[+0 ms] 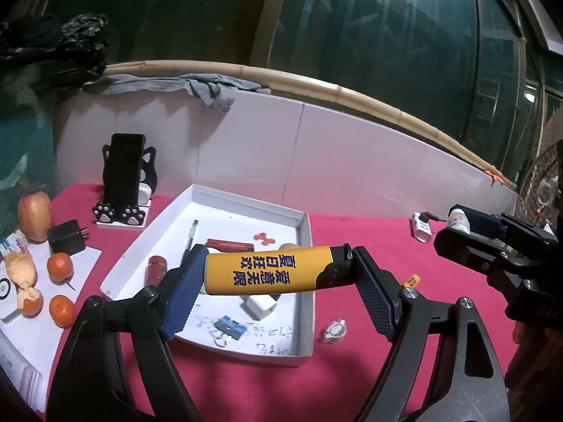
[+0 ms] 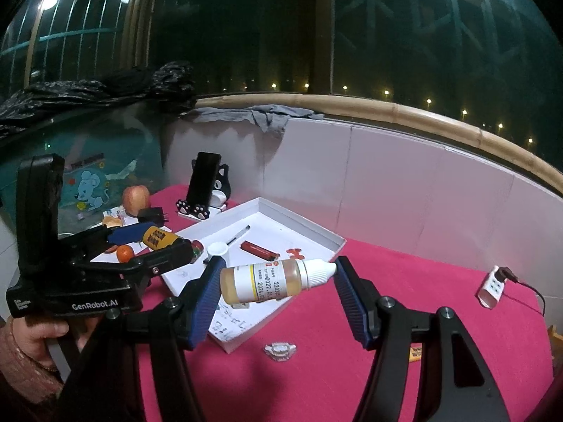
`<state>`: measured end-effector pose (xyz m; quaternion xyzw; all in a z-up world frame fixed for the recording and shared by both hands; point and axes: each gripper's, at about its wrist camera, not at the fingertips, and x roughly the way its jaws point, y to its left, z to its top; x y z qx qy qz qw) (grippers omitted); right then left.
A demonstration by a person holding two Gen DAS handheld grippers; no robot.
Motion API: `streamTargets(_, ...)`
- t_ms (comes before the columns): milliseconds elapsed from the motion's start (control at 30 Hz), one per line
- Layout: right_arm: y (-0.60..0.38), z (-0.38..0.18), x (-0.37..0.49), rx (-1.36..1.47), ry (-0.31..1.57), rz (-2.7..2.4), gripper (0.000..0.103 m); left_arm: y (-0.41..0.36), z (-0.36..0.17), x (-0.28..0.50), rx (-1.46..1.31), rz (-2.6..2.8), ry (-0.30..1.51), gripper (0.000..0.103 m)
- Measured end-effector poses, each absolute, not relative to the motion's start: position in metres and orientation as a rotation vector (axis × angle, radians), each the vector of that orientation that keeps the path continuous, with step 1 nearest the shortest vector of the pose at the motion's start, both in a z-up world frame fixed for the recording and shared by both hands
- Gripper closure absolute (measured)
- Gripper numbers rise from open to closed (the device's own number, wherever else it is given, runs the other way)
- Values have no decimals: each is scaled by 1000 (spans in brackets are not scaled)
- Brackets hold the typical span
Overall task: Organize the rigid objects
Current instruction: 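Lower the held lighters and dropper bottle over the tray with both tools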
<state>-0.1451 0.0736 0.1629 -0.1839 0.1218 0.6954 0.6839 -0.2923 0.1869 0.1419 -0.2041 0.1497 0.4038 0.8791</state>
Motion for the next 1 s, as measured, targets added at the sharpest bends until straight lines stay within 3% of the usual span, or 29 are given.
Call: streamTargets(1000,122,166,-168,-440,300,1598,40,247,154,-335,-405,982,330,21)
